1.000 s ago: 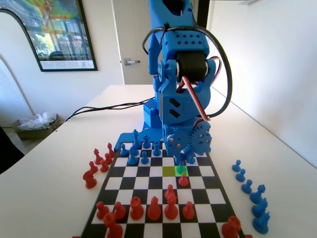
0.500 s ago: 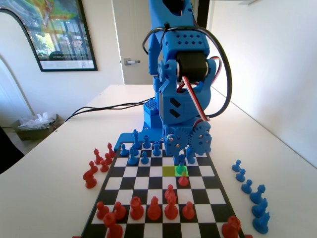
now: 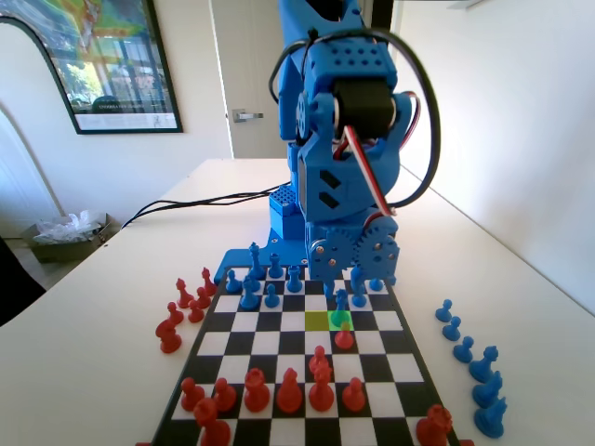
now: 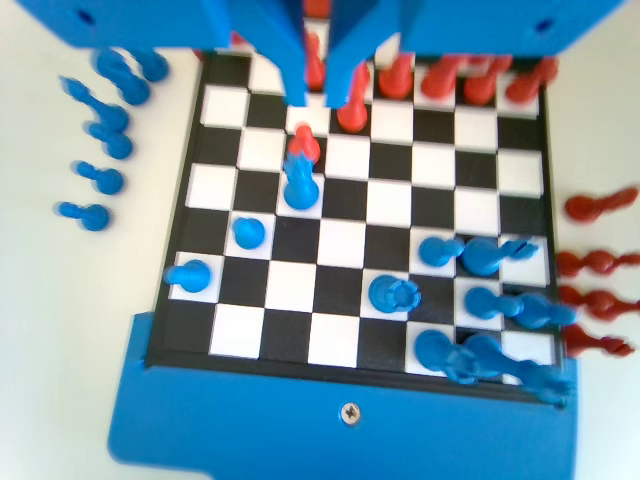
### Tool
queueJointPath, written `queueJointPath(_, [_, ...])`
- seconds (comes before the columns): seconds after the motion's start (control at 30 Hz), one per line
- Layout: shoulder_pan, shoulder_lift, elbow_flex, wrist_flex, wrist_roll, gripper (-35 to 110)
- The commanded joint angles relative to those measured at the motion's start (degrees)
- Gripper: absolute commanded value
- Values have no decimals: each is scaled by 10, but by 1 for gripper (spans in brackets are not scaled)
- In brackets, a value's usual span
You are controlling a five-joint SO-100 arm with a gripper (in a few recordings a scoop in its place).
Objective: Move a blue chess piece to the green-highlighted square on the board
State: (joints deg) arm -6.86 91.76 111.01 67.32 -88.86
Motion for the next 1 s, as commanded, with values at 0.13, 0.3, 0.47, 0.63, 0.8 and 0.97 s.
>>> queueJointPath(0.13, [13,122,-104,99,-21,1])
queueJointPath(0.3, [21,197,-130,135,-22,1])
queueJointPath(0.47, [20,294,-155,191,-32,1])
queueJointPath(0.63, [7,410,-164,241,-46,1])
queueJointPath(0.8, [-2,522,-148,288,-65,1])
queueJointPath(0.97, [-3,610,-98,316,-78,1])
